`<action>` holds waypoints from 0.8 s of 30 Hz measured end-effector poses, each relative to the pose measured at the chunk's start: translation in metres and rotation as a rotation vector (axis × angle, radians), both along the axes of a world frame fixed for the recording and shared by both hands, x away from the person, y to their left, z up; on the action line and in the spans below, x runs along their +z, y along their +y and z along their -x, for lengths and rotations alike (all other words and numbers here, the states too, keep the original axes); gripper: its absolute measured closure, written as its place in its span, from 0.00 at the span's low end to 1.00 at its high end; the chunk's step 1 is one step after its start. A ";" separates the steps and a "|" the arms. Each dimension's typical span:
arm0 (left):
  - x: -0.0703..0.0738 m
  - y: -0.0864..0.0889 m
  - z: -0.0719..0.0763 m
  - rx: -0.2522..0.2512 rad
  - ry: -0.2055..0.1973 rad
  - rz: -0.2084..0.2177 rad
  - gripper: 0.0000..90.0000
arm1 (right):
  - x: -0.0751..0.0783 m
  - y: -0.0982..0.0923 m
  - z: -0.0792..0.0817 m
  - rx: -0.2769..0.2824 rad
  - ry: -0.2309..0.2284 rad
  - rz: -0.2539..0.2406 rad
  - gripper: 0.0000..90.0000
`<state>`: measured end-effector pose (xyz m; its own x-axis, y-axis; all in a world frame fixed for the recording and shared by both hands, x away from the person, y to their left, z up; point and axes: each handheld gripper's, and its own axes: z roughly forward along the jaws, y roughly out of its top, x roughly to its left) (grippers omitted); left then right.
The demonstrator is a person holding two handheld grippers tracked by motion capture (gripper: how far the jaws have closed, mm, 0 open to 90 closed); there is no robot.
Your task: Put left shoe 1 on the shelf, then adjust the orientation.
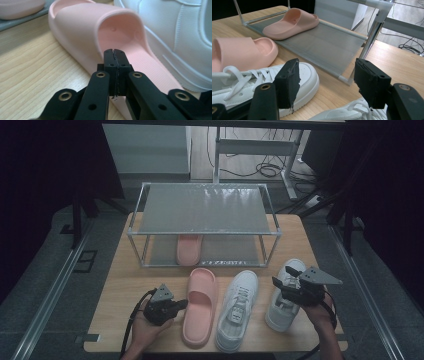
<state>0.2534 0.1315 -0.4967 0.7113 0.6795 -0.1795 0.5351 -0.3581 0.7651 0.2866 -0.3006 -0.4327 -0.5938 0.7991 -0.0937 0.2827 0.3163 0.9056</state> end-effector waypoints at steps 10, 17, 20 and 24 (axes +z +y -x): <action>0.001 -0.017 -0.001 -0.033 0.003 0.000 1.00 | -0.001 0.003 -0.001 0.010 0.007 0.000 0.42; -0.003 -0.026 -0.008 -0.033 0.009 -0.008 1.00 | -0.004 0.007 -0.002 0.016 0.015 0.006 0.43; -0.005 -0.027 -0.010 -0.025 0.005 -0.030 1.00 | -0.004 0.009 -0.002 0.021 0.017 0.006 0.43; -0.008 -0.026 -0.013 -0.018 0.012 -0.039 1.00 | -0.005 0.012 -0.001 0.033 0.017 0.008 0.43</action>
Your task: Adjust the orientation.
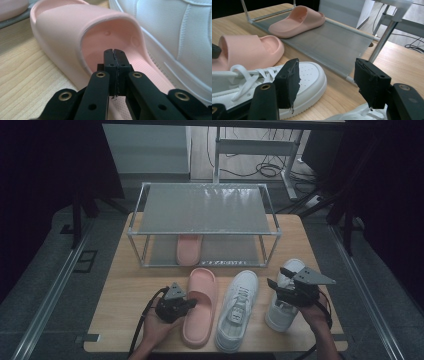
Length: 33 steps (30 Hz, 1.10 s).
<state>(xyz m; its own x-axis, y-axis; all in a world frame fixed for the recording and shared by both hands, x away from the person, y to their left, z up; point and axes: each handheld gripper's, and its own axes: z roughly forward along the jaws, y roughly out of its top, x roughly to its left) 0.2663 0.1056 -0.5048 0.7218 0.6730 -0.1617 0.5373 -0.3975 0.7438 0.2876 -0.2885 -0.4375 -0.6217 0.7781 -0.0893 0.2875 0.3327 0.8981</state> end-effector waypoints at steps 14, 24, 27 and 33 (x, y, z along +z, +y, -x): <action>-0.003 0.004 -0.007 0.019 0.005 0.018 1.00 | -0.002 0.007 -0.001 0.013 0.042 -0.021 0.43; -0.004 0.011 -0.014 0.057 0.004 0.025 1.00 | -0.002 0.006 -0.001 0.009 0.052 -0.025 0.43; -0.004 0.011 -0.014 0.058 0.006 0.025 1.00 | -0.002 0.006 -0.001 0.008 0.049 -0.025 0.43; -0.005 0.016 -0.017 0.075 0.006 0.026 1.00 | -0.001 0.005 0.000 0.004 0.045 -0.027 0.43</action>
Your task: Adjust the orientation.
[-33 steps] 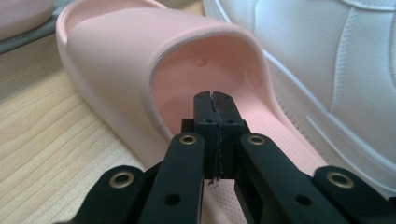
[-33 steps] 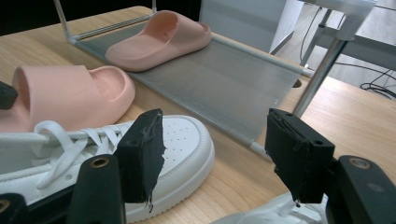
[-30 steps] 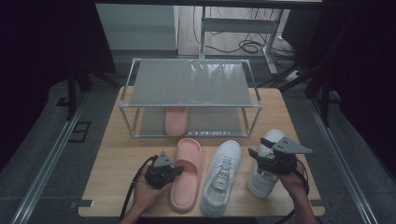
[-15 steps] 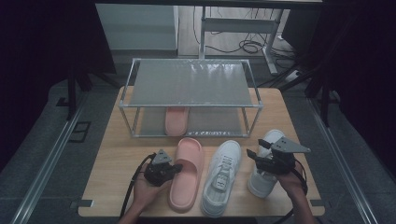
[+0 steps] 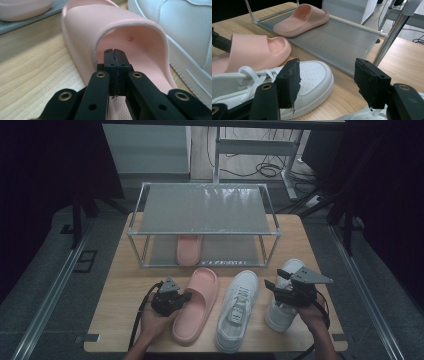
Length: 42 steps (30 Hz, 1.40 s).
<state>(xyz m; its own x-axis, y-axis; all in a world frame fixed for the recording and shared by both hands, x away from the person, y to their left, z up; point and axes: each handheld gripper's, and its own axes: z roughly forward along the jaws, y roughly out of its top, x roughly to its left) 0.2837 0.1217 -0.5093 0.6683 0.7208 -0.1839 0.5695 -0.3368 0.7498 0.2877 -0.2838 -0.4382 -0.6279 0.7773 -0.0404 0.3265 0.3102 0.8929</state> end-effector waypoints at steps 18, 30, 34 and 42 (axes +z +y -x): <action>0.000 0.013 -0.009 0.048 0.005 0.004 1.00 | -0.001 0.000 0.000 0.000 0.001 0.009 0.43; 0.007 0.014 -0.001 0.029 0.005 0.035 0.99 | 0.000 -0.002 0.000 -0.004 -0.001 0.010 0.43; 0.005 0.012 -0.002 0.021 0.006 0.028 1.00 | 0.000 -0.002 0.000 -0.005 -0.001 0.008 0.43; -0.001 0.018 -0.014 0.050 0.021 0.021 1.00 | -0.001 -0.001 -0.001 -0.004 0.002 0.008 0.43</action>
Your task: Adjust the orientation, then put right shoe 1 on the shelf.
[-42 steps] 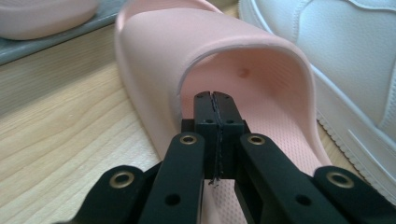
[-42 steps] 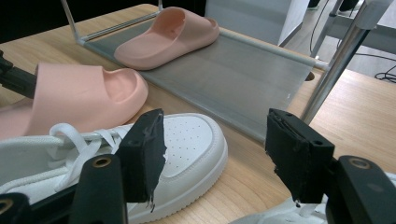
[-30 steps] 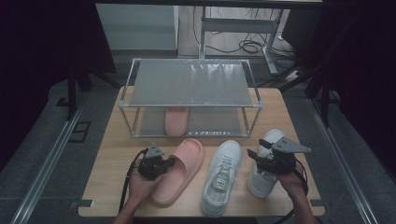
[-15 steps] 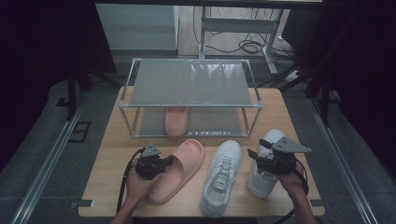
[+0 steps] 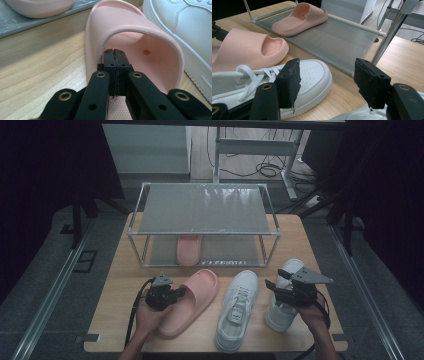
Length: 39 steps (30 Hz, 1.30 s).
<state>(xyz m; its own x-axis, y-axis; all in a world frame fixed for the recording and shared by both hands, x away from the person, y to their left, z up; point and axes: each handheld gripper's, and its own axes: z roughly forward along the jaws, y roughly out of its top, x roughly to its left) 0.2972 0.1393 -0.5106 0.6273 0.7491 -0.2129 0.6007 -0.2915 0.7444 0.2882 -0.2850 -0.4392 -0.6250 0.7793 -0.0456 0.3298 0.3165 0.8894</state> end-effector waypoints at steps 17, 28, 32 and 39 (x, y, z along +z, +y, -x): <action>0.018 -0.003 0.022 -0.044 -0.006 0.055 0.80 | 0.001 -0.003 0.001 -0.007 -0.007 -0.004 0.43; 0.017 0.004 0.045 -0.054 0.006 0.056 0.73 | 0.003 -0.004 0.001 -0.011 -0.011 -0.003 0.43; 0.017 0.002 0.045 -0.057 0.008 0.054 0.72 | 0.004 -0.003 0.002 -0.006 -0.014 -0.004 0.43; 0.014 -0.006 0.045 -0.069 0.016 0.045 0.71 | 0.004 -0.007 0.002 -0.015 -0.012 -0.006 0.43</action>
<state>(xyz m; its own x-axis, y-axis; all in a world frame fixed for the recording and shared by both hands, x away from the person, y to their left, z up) 0.2518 0.1335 -0.4962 0.6731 0.6940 -0.2555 0.5922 -0.2989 0.7483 0.2860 -0.2917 -0.4356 -0.6124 0.7891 -0.0483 0.3236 0.3060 0.8954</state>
